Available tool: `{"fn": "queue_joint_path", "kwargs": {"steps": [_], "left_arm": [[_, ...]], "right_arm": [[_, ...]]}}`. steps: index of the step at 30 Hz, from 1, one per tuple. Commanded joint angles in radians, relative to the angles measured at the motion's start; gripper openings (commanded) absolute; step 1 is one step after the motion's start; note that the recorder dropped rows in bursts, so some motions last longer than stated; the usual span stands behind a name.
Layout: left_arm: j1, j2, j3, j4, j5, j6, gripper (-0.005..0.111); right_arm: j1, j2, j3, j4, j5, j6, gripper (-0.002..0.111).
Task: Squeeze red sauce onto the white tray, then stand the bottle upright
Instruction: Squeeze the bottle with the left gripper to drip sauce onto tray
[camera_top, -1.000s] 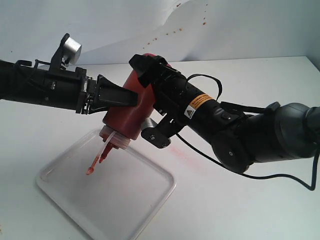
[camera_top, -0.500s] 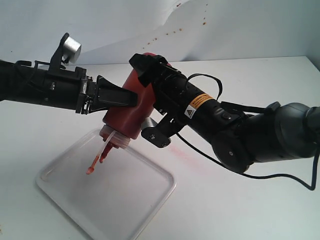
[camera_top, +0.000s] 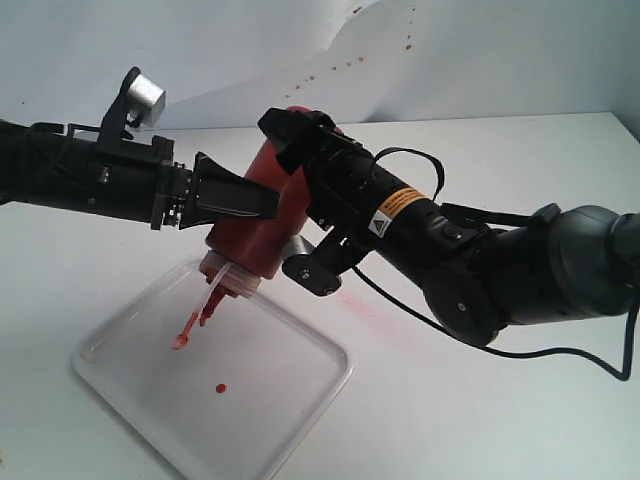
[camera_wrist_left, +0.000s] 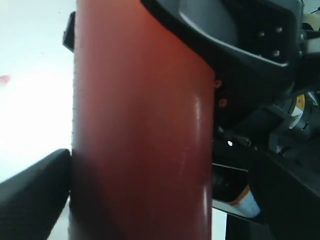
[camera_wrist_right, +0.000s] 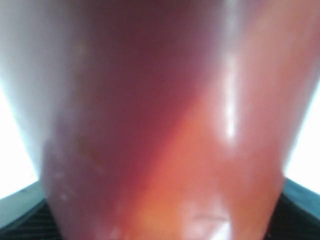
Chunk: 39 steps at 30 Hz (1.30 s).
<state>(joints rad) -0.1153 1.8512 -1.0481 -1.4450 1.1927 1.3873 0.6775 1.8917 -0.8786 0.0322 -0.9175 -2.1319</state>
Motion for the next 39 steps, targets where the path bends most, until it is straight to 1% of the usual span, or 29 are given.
{"fn": "queue_joint_path", "kwargs": {"steps": [1,3,5,7,8,9,10,11,12,17,18,19,39], "left_arm": [[-0.005,0.001,-0.007,0.019,0.028,0.012,0.092],[-0.005,0.001,-0.007,0.041,0.028,0.012,0.092],[-0.005,0.001,-0.007,0.097,0.009,0.012,0.090],[-0.005,0.001,-0.007,0.094,-0.020,0.000,0.088],[-0.005,0.001,-0.007,0.088,-0.016,0.000,0.086],[-0.005,0.001,-0.007,0.088,-0.009,0.000,0.081],[-0.005,0.001,-0.007,0.088,-0.010,0.000,0.076],[-0.005,0.001,-0.007,0.088,-0.015,0.002,0.062],[-0.005,0.001,-0.007,0.088,-0.012,0.002,0.056],[-0.005,0.001,-0.007,0.062,0.028,0.006,0.012],[-0.005,0.001,-0.007,0.055,0.028,0.011,0.005],[-0.005,0.001,-0.007,0.049,0.028,0.023,0.000],[-0.005,0.001,-0.007,0.042,0.028,0.041,0.001]], "right_arm": [[-0.002,-0.011,-0.007,0.003,-0.052,-0.011,0.000],[-0.002,-0.011,-0.007,0.003,-0.052,-0.011,0.000],[-0.002,-0.011,-0.007,0.003,-0.052,-0.011,0.000],[-0.002,-0.011,-0.007,0.003,-0.052,-0.011,0.000],[-0.002,-0.011,-0.007,0.003,-0.052,-0.011,0.000],[-0.002,-0.011,-0.007,0.003,-0.052,-0.011,0.000],[-0.002,-0.011,-0.007,0.003,-0.052,-0.011,0.000],[-0.002,-0.011,-0.007,0.003,-0.052,-0.011,0.000],[-0.002,-0.011,-0.007,0.003,-0.052,-0.011,0.000],[-0.002,-0.011,-0.007,0.005,-0.051,-0.011,0.000],[-0.002,-0.011,-0.007,0.005,-0.051,-0.011,0.000],[-0.002,-0.011,-0.007,0.005,-0.051,-0.011,0.000],[-0.002,-0.011,-0.007,0.012,-0.051,-0.011,0.000]]}}
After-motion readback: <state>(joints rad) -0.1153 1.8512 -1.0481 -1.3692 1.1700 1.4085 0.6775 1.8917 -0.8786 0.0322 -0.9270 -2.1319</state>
